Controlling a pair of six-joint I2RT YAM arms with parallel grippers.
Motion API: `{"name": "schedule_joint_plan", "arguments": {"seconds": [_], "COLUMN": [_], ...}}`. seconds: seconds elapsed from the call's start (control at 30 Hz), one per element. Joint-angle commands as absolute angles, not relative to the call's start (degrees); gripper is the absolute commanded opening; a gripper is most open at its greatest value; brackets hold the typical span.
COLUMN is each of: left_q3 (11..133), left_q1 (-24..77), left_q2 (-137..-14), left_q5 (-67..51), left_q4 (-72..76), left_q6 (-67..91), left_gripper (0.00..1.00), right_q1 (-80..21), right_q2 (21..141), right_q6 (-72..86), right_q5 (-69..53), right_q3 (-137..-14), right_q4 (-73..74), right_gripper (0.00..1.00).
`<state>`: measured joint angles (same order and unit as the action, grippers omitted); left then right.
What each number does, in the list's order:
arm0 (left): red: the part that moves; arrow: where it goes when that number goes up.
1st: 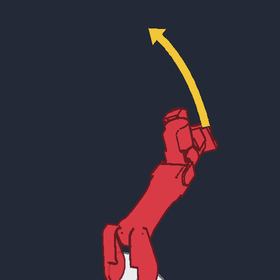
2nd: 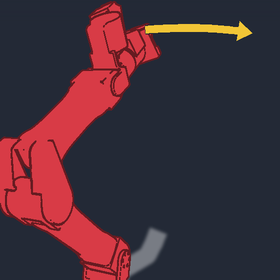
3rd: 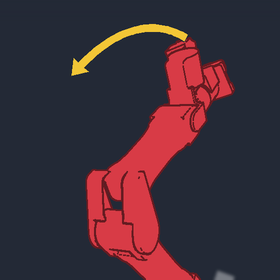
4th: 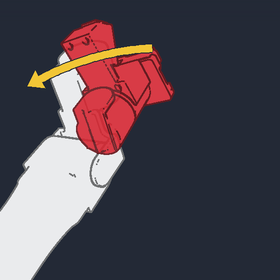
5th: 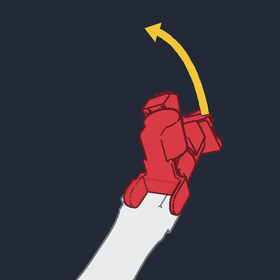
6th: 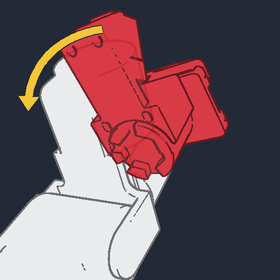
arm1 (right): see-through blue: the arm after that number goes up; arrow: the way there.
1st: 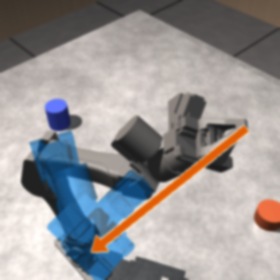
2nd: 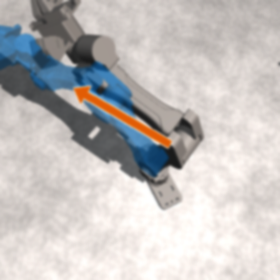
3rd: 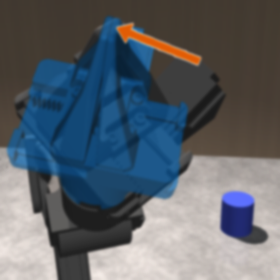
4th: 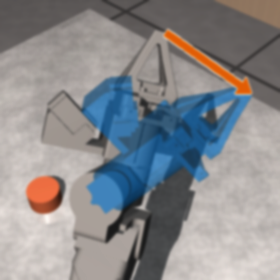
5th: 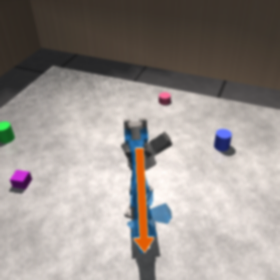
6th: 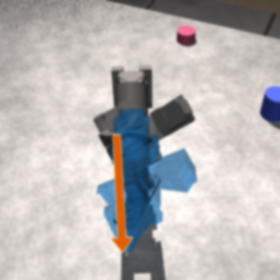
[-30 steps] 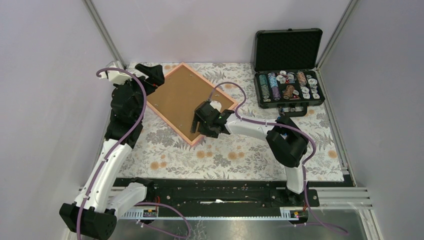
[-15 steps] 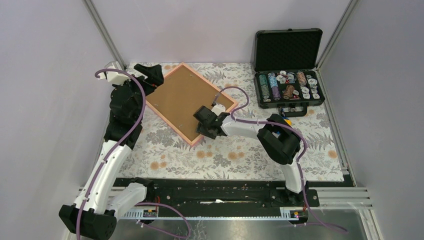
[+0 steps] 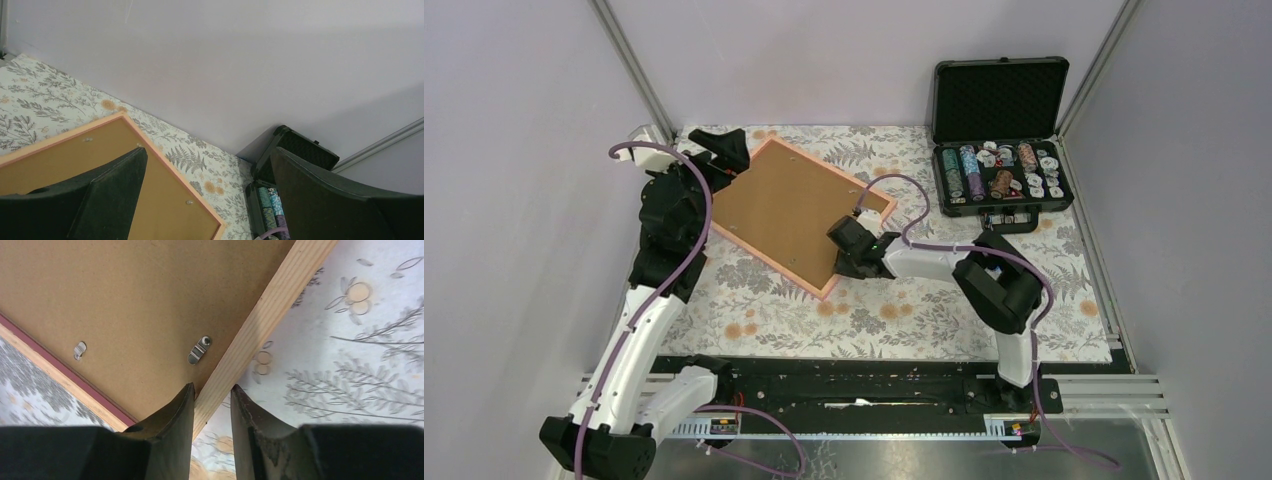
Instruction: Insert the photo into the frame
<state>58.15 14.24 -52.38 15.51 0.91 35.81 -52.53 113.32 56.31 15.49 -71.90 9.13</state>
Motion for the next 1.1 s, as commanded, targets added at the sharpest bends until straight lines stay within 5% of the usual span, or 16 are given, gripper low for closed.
{"name": "schedule_joint_plan", "arguments": {"seconds": [0.0,0.3,0.47,0.6,1.07], "left_q3": [60.0,60.3,60.1,60.3,60.1], "left_q1": [14.6,15.4,15.5,15.6,15.9], "left_q2": [-50.7,-49.4,-49.4,-49.5,-50.4], "left_q5": [15.4,15.9,17.0,17.4,18.0], "left_q4": [2.6,2.0,1.9,1.7,2.4], "left_q6": [35.3,34.8,34.4,33.9,33.6], "left_gripper": [0.99,0.99,0.99,0.99,0.99], "right_q1": [-48.4,-40.2,-39.0,-39.0,-39.2], "right_q2": [109.2,96.6,92.9,93.5,100.5], "right_q6": [38.7,26.9,24.6,24.3,24.2], "right_q5": [5.6,-2.2,-2.0,-4.4,2.7], "right_q3": [-63.9,-49.8,-51.6,-54.9,-60.3], "right_q4": [11.6,9.4,12.4,12.5,13.4], "right_gripper": [0.0,0.01,0.47,0.62,0.57]}}
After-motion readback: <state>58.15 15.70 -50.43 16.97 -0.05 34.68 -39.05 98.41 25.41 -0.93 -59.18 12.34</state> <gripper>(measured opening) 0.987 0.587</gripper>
